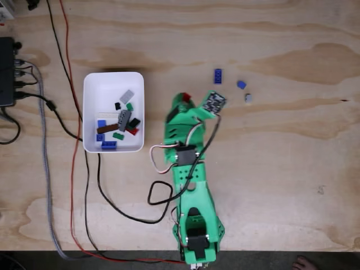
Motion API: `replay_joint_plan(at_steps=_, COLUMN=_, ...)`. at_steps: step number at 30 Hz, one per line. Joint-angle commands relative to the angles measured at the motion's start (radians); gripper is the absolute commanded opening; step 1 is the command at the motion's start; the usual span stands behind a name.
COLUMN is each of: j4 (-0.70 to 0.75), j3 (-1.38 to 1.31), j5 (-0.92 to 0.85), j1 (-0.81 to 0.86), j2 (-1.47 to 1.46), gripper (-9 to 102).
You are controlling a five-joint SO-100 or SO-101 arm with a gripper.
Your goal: Put all lego bricks in the bin.
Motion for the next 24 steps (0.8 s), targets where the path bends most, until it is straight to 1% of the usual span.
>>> replay_joint_plan(at_steps=1, j4=0.221, j3=-0.27, j5=0.107, j1=-0.219, j2=-0.273, gripper=0)
replay_joint_plan(at_steps=5, j4=0.183, j3=-0.33, j5=0.135, j1=-0.278, j2=-0.488, gripper=0)
replay_joint_plan(at_steps=10, j4=0.146, j3=-0.408, j5=0.15, j1=-0.321, j2=-0.604, gripper=2)
replay_joint_plan(at_steps=11, j4=0.144, j3=-0.414, j5=0.156, j1=-0.322, j2=-0.606, gripper=4)
replay_joint_plan(at_steps=12, j4=0.146, j3=-0.42, j5=0.164, j1=-0.314, j2=-0.6, gripper=9)
replay_joint_plan(at_steps=13, j4=0.143, j3=-0.422, j5=0.183, j1=-0.298, j2=-0.578, gripper=19)
replay_joint_plan(at_steps=14, j4=0.14, j3=-0.42, j5=0.196, j1=-0.276, j2=-0.551, gripper=23)
replay_joint_plan(at_steps=17, j4=0.14, j3=-0.434, j5=0.216, j1=-0.201, j2=-0.465, gripper=29)
replay_joint_plan(at_steps=19, j4=0.117, j3=-0.434, j5=0.209, j1=-0.109, j2=-0.4, gripper=29)
replay_joint_plan(at_steps=20, j4=0.097, j3=-0.407, j5=0.184, j1=-0.063, j2=-0.367, gripper=31)
replay_joint_plan(at_steps=22, j4=0.06, j3=-0.327, j5=0.103, j1=0.043, j2=-0.304, gripper=31)
replay_joint_plan(at_steps=23, j4=0.023, j3=-0.258, j5=0.046, j1=0.117, j2=-0.265, gripper=30)
replay_joint_plan(at_steps=24, j4=-0.064, j3=-0.141, j5=-0.037, j1=0.201, j2=-0.229, gripper=29)
